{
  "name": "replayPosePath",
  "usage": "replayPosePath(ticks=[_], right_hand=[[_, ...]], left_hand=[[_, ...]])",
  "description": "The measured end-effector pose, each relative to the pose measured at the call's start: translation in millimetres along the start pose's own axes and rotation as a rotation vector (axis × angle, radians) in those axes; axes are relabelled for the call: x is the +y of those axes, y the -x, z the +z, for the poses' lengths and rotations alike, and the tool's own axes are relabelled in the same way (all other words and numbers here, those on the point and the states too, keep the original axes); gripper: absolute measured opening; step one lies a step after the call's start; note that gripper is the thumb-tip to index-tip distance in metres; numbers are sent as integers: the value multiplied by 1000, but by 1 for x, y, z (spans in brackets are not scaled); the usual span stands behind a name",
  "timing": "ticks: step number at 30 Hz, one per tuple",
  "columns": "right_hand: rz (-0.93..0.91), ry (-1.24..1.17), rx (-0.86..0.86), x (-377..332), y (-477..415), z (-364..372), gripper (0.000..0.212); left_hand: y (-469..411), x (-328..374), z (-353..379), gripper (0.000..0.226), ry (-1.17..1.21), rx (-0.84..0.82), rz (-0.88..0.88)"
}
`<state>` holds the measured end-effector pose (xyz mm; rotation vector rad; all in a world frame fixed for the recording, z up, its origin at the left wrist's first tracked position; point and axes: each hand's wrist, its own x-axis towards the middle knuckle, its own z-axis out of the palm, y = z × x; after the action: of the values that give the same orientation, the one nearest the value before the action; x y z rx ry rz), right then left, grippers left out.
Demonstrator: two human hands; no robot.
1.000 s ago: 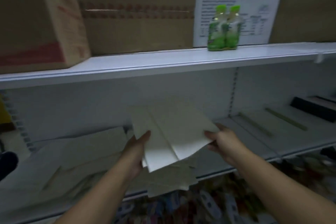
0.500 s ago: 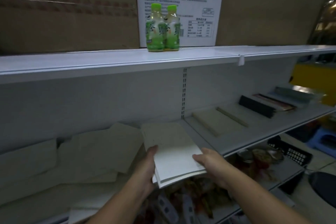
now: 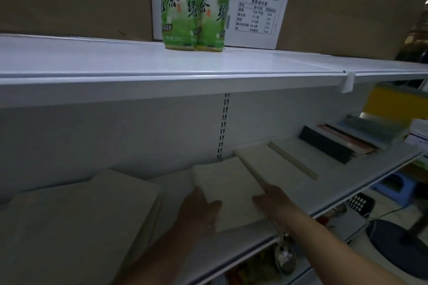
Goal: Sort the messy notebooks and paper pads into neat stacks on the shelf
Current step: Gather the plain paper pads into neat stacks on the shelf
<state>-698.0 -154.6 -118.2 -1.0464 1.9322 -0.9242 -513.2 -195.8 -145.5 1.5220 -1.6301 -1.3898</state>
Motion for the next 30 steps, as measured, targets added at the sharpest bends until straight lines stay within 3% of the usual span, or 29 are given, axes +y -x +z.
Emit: replayPosePath(ticks=[3,6,12,15,18,24,27,30], right_hand=[[13,53,-27,0,-25,-2,36],[-7,-4,-79,1,-40,-2,25],[-112,69,-181,-2,-58,-1,21],[-205,286,-133,2,-62,3,41],[-276,457,-94,14,-62,9,64],[-370,435,56,31,-57,20,55],[-485,570,77,35,-61,22,51],[-522,639,49,38,-64,23,60]], left_hand=[[4,-5,7,106,-671,15,138],[7,-24,17,107,-926,68,231],[-3,-34,21,104,-818,135,208],[-5,-37,17,86,-615,259,281],[-2,-33,15,71,-584,252,286],[9,-25,17,76,-533,241,293],[12,-23,19,78,-395,214,264],[15,-25,20,63,-374,246,236]])
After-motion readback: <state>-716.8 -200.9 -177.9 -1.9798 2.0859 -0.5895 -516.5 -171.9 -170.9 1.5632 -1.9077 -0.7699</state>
